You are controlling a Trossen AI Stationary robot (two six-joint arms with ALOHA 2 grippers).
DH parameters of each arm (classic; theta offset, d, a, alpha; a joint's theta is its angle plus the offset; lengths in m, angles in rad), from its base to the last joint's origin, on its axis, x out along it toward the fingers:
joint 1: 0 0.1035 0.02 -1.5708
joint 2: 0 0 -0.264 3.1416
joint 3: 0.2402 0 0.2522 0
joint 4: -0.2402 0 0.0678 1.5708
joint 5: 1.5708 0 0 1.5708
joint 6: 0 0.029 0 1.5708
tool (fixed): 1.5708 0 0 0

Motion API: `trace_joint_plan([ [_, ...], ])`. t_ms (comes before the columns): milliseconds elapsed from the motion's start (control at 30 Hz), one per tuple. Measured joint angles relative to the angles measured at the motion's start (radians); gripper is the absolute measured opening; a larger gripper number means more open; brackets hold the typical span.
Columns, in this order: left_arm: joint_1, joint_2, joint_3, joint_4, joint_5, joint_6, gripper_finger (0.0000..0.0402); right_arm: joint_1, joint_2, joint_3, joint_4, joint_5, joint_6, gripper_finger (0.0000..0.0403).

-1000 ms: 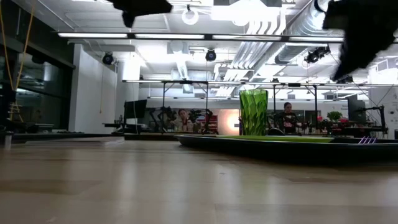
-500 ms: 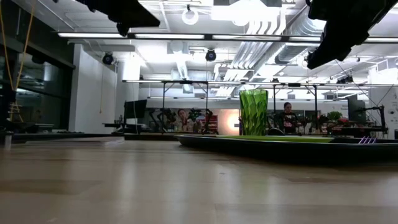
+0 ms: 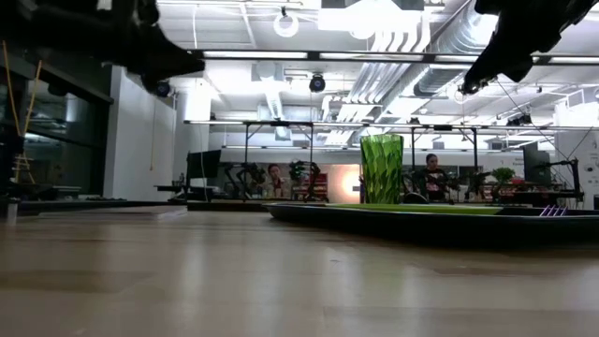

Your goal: Pick and place plate/cup/fork/spoon on tray

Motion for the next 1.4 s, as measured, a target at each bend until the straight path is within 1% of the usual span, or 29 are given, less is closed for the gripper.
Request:
trace_joint_plan([
  [200, -0.009, -0.146, -0.144, 0.058, 0.000, -0.101, 0.0000, 0.000, 0.002, 0.000, 0.030, -0.009, 0.001, 0.0000],
  [400, -0.091, -0.226, -0.254, 0.141, -0.009, -0.146, 0.0000, 0.000, 0.001, 0.000, 0.053, -0.012, 0.002, 0.0000],
  [567, -0.179, -0.249, -0.292, 0.169, -0.059, -0.147, 0.0000, 0.000, 0.001, 0.000, 0.053, -0.014, 0.028, 0.0000],
  [700, -0.230, -0.263, -0.323, 0.186, -0.057, -0.095, 0.0000, 0.001, 0.001, 0.000, 0.053, -0.022, 0.027, 0.0000],
  [767, -0.241, -0.277, -0.323, 0.185, -0.057, -0.058, 0.0000, 0.001, -0.002, 0.000, 0.052, -0.037, 0.020, 0.0000],
  [867, -0.241, -0.310, -0.323, 0.182, -0.057, -0.048, 0.0000, 0.001, -0.015, 0.000, 0.051, -0.051, 0.019, 0.0000],
  [933, -0.241, -0.338, -0.323, 0.168, -0.040, -0.048, 0.0000, 0.004, -0.029, 0.000, 0.037, -0.057, 0.019, 0.0000],
  [1067, -0.241, -0.379, -0.322, 0.115, -0.033, -0.067, 0.0000, 0.025, -0.087, -0.027, 0.034, -0.040, -0.005, 0.0000],
  [1200, -0.241, -0.386, -0.322, 0.087, -0.036, -0.093, 0.0000, 0.042, -0.184, -0.122, 0.113, -0.039, -0.021, 0.0000],
  [1300, -0.241, -0.386, -0.322, 0.087, -0.037, -0.093, 0.0000, 0.033, -0.278, -0.213, 0.221, -0.090, -0.065, 0.0000],
  [1400, -0.238, -0.386, -0.322, 0.085, -0.044, -0.093, 0.0000, -0.009, -0.371, -0.292, 0.318, -0.198, -0.108, 0.0000],
])
